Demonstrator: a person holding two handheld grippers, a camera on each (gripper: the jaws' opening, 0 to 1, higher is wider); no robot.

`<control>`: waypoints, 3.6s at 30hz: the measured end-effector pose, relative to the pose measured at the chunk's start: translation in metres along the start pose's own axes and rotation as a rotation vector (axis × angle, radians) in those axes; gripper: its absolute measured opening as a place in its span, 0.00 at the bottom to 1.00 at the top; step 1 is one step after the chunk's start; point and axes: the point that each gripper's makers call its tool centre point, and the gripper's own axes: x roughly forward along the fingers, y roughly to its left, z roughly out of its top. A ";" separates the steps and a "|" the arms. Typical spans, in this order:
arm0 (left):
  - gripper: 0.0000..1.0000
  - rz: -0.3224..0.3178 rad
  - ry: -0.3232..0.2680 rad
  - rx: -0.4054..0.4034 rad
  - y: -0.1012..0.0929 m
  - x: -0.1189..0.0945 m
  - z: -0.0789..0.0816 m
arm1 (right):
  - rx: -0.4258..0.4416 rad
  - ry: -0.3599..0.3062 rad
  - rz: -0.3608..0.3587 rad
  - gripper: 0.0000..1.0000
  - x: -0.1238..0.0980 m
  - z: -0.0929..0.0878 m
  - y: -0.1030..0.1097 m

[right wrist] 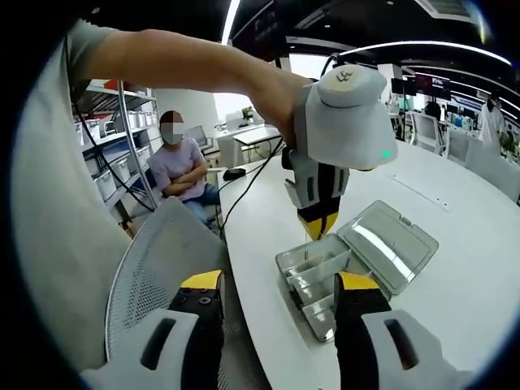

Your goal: Insert the divider into the dual guide fixture by aligning both edges with the guide slots and pushing it downward to the bottom, including one-sided entry, uneven engagement, binding, and posture correction.

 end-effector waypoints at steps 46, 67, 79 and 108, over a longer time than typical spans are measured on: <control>0.00 0.018 0.022 0.070 0.001 0.014 -0.004 | 0.016 -0.008 0.000 0.50 -0.001 0.000 -0.001; 0.00 0.013 0.031 0.081 0.001 0.024 -0.006 | 0.026 -0.007 -0.004 0.50 -0.002 -0.004 -0.002; 0.00 0.015 0.032 0.102 0.002 0.029 -0.006 | 0.037 -0.009 -0.003 0.50 -0.001 -0.005 -0.004; 0.00 0.014 0.025 0.092 0.002 0.044 -0.009 | 0.028 0.001 0.001 0.51 -0.002 -0.004 -0.005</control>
